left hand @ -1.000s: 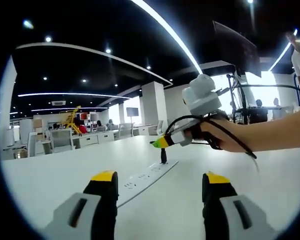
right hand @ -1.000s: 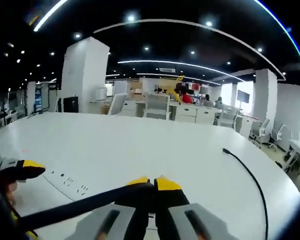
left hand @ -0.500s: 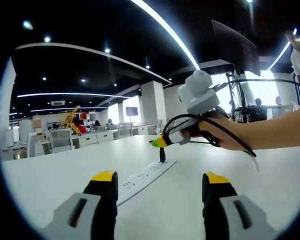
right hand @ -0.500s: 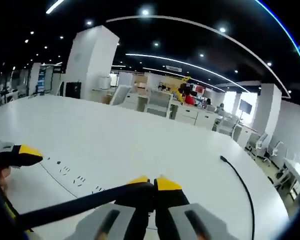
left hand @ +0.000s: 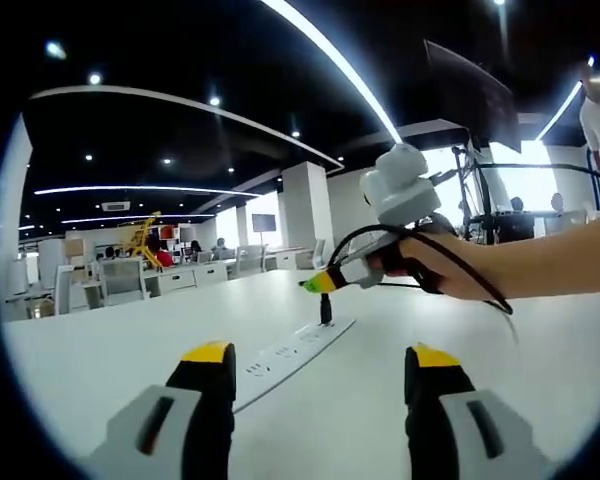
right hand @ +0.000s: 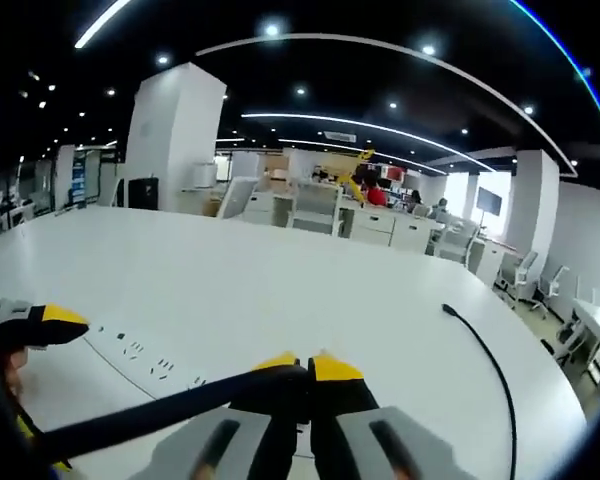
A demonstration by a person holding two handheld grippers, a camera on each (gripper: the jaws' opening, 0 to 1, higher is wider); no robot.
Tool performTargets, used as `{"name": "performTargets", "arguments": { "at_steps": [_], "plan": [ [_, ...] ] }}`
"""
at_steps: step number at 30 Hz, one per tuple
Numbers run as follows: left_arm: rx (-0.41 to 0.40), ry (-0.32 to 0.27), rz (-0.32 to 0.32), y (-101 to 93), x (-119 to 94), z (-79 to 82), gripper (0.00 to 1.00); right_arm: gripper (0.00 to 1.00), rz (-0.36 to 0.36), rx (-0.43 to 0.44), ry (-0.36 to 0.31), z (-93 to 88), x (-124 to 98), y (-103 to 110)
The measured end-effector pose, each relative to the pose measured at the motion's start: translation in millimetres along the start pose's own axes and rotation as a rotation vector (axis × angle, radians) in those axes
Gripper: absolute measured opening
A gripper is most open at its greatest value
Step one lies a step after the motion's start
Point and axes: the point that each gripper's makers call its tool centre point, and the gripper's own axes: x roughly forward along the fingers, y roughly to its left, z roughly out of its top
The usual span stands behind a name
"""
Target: Locate the USB plug end of the data cable currently connected to the USB port on the desk. Grip the plug, withdraw it from the port, and place it onto the desktop.
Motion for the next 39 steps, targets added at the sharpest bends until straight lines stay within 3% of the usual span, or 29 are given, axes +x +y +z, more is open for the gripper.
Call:
{"name": "performTargets", "arguments": {
  "at_steps": [3,6,9,11,14,15,17,19,22,31,39],
  "plan": [
    [0.0,0.001,-0.001,-0.1,-0.3,-0.1,0.68,0.04,0.001,-0.003,0.0,-0.1,-1.0,-1.7],
    [0.001,0.001,-0.001,-0.3,-0.3,0.0,0.68,0.04,0.022,0.159,-0.037,-1.0,-2.5,-8.7],
    [0.0,0.0,-0.001,-0.4,-0.5,0.5,0.68,0.04,0.037,0.262,-0.068,-3.3,-4.7,-16.1],
    [0.002,0.001,-0.001,-0.5,-0.3,0.1,0.68,0.04,0.028,0.232,-0.06,-3.5,-5.2,-14.3],
    [0.003,0.003,-0.002,-0.8,-0.4,-0.5,0.68,0.04,0.006,0.09,-0.022,-0.4,-4.4,-6.9],
    [0.003,0.003,-0.002,-0.8,-0.4,-0.4,0.68,0.04,-0.032,0.006,-0.171,33.2,-15.6,-7.3],
    [0.003,0.001,-0.001,-0.8,-0.4,-0.2,0.68,0.04,-0.012,-0.017,-0.138,57.5,-25.7,-2.2],
    [-0.001,0.005,0.0,-0.8,0.2,-0.8,0.68,0.04,0.004,-0.01,-0.198,88.2,-40.5,-2.2],
    [0.003,0.004,0.0,-1.7,-0.6,0.9,0.68,0.04,0.0,-0.004,-0.205,101.2,-55.7,-8.9],
    [-0.01,-0.017,0.007,-0.7,-1.9,10.0,0.7,0.04,-0.01,0.082,-0.239,92.3,-88.5,-28.5],
    [-0.012,0.005,0.002,-4.1,-3.3,2.9,0.7,0.05,0.005,0.09,-0.256,74.9,-103.9,-28.5]
  ]
}}
